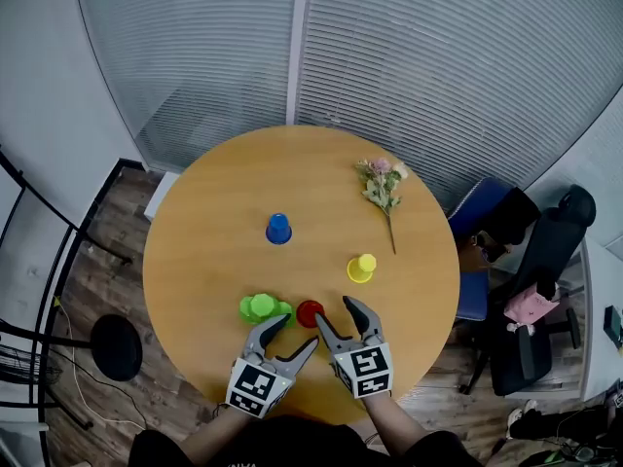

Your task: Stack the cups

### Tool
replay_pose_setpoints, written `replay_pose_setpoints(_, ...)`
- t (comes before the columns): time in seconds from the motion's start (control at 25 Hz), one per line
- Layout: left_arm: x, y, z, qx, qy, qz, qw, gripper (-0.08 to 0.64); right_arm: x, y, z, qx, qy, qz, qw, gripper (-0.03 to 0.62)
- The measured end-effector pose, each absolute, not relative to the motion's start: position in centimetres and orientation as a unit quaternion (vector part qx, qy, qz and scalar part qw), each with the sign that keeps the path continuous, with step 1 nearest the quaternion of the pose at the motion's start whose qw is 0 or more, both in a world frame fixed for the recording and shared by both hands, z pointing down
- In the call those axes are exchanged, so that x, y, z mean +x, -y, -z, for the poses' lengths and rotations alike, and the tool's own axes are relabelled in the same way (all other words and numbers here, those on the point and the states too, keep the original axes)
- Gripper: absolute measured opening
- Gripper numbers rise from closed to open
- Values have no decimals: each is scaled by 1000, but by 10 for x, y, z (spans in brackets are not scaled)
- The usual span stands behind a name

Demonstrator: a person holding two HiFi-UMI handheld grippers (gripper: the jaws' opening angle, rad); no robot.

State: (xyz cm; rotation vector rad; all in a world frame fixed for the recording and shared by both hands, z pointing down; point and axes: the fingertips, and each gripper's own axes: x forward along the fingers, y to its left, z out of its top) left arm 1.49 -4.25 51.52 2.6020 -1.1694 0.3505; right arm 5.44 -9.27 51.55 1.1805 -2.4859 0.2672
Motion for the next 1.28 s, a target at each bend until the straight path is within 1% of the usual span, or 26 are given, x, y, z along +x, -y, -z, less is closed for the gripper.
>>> replay_pose_setpoints(0.32, 71, 74, -523, 901, 392, -124, 140, 272, 115, 127, -531, 442, 868, -105, 198, 229)
replay_pose_setpoints(0.6, 101, 106, -538, 895, 394, -139, 155, 272, 148, 165, -555, 453, 859, -112, 212, 229)
replay_pose_setpoints(0.88, 108, 132, -557, 883, 404, -172, 165, 272, 161, 199, -584, 452, 854, -126, 224, 229)
replay_pose_setpoints(1.28, 103, 141, -568, 875, 404, -197, 179, 272, 154, 223, -618, 438, 853, -140, 248, 229)
